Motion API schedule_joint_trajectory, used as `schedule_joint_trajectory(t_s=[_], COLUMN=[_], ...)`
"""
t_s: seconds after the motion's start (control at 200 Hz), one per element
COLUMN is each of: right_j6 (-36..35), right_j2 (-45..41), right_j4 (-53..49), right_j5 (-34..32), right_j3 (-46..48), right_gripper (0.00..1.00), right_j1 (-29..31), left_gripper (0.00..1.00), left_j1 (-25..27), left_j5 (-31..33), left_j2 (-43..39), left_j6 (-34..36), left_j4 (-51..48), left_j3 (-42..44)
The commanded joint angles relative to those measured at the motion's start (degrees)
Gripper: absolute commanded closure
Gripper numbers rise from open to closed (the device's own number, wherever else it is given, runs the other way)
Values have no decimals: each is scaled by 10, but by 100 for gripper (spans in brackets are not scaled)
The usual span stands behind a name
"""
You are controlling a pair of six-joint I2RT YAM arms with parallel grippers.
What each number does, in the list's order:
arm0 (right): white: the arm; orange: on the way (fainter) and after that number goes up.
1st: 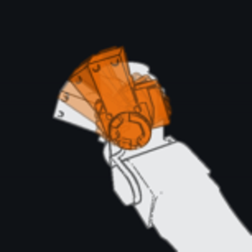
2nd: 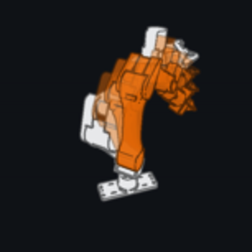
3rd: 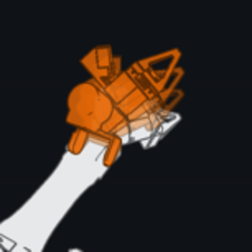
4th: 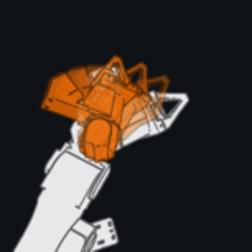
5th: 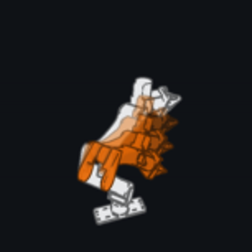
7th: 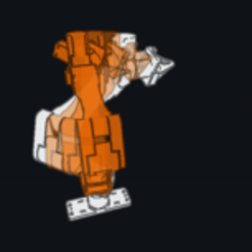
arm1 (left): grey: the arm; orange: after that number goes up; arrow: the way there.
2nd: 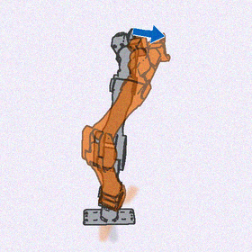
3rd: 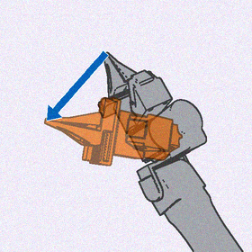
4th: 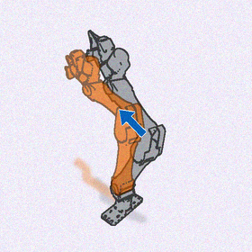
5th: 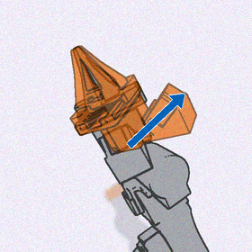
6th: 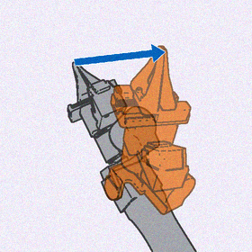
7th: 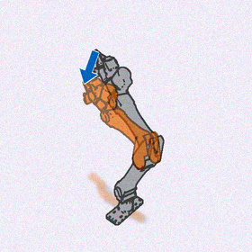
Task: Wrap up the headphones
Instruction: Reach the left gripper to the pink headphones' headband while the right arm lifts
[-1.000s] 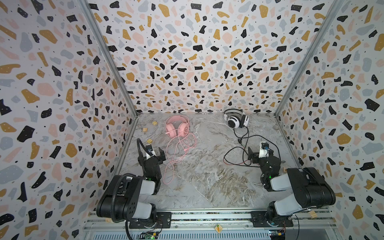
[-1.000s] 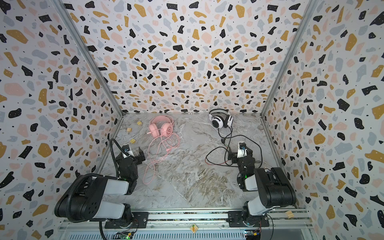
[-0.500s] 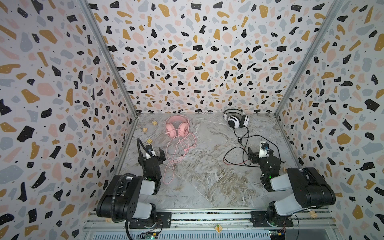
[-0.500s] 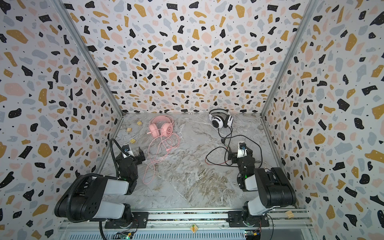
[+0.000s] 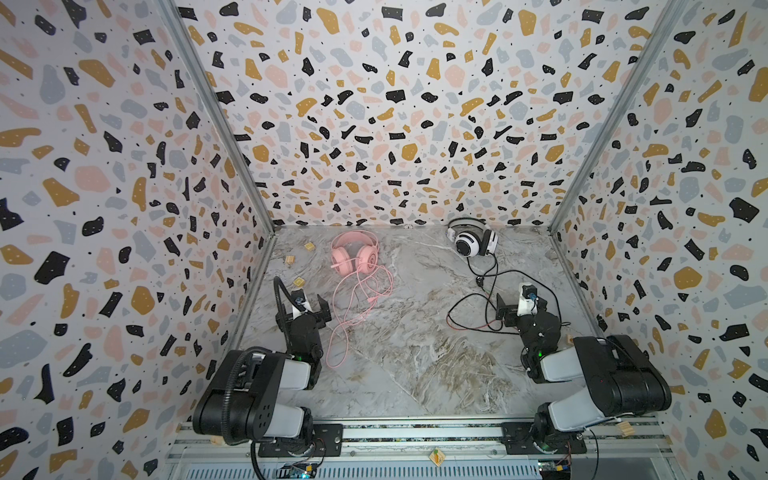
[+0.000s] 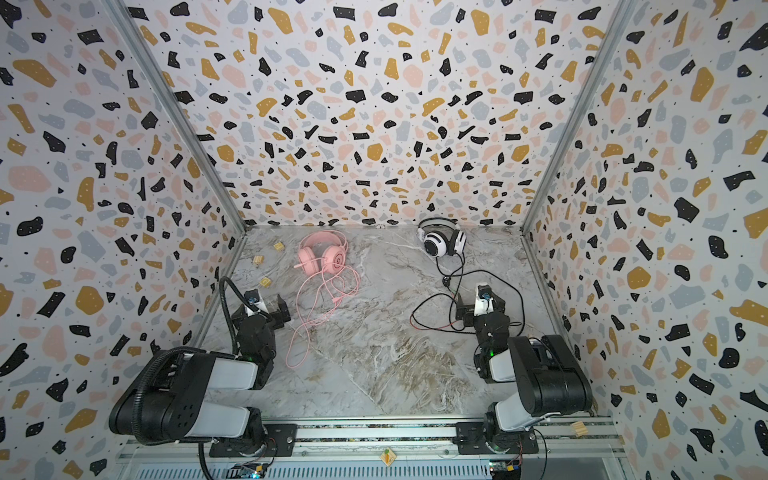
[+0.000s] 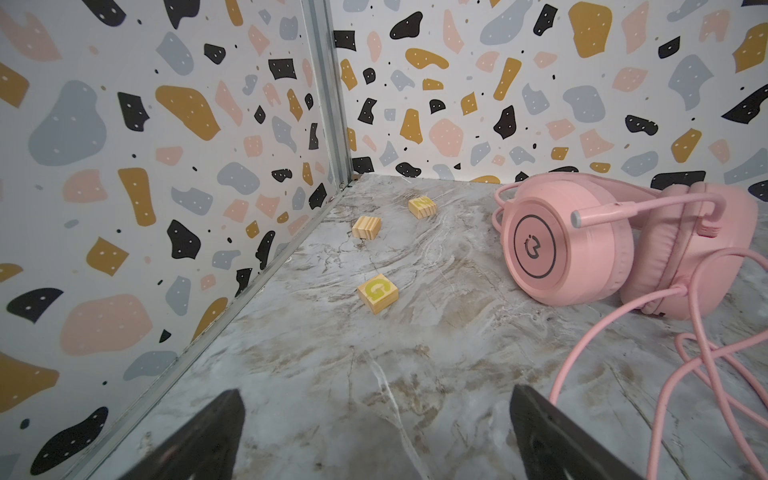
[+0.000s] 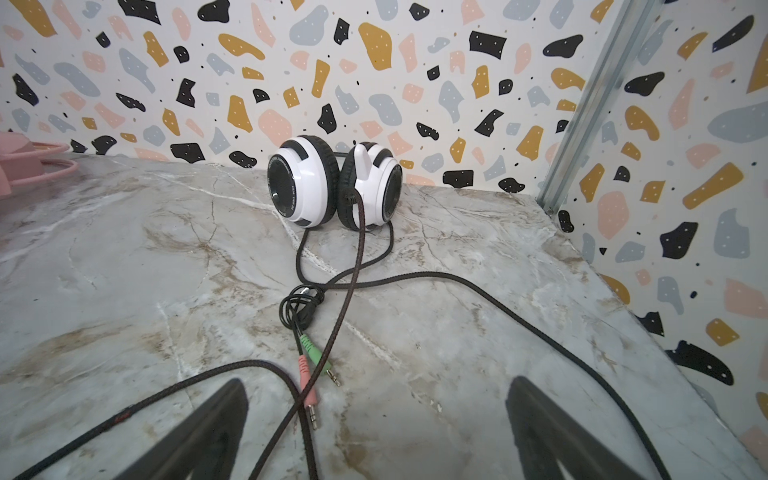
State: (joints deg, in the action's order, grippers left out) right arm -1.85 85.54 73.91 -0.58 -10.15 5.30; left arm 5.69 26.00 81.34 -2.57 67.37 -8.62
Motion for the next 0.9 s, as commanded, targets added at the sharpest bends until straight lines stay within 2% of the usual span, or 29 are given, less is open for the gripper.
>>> schedule_joint_trajectory(t_s=[0.0,0.055,0.11,0.2,0.245,0.295,0.34,0.4,0.486,0.566,0.741,0.896], right_j6=[-11,-6,12,45,81,151,198,224,226,220,250,215], right_j2=[-63,-105,-141,-188,-206,-224,-230,-224,-208,-197,-177,-164], right_j4=[-45,-121,-188,-241,-266,-333,-382,-390,-426,-459,-466,-488], right_j5=[-16,-15,-18,1,10,19,76,159,191,189,233,171], right_j3=[-5,-29,-54,-78,-89,-116,-139,-157,-192,-214,-212,-220], right_gripper=[1,1,1,1,1,1,0,1,0,0,2,2], right_j1=[10,10,11,10,8,0,-18,-35,-28,-9,54,176], left_gripper=[0,0,0,0,0,0,0,0,0,0,0,0], left_j1=[-3,-2,-2,-2,-2,-2,-3,-2,-2,-3,-3,-8], left_j5=[10,8,17,32,30,44,46,52,51,8,-42,-81], left_j2=[-13,-39,-67,-94,-99,-104,-105,-105,-100,-88,-11,81], left_j6=[-4,-5,-15,-48,-60,-95,-116,-147,-193,-197,-203,-190], left_j4=[28,-26,-128,-227,-245,-284,-330,-405,-489,-525,-687,-790], left_j3=[-10,-29,-63,-103,-111,-127,-149,-187,-243,-290,-457,-606])
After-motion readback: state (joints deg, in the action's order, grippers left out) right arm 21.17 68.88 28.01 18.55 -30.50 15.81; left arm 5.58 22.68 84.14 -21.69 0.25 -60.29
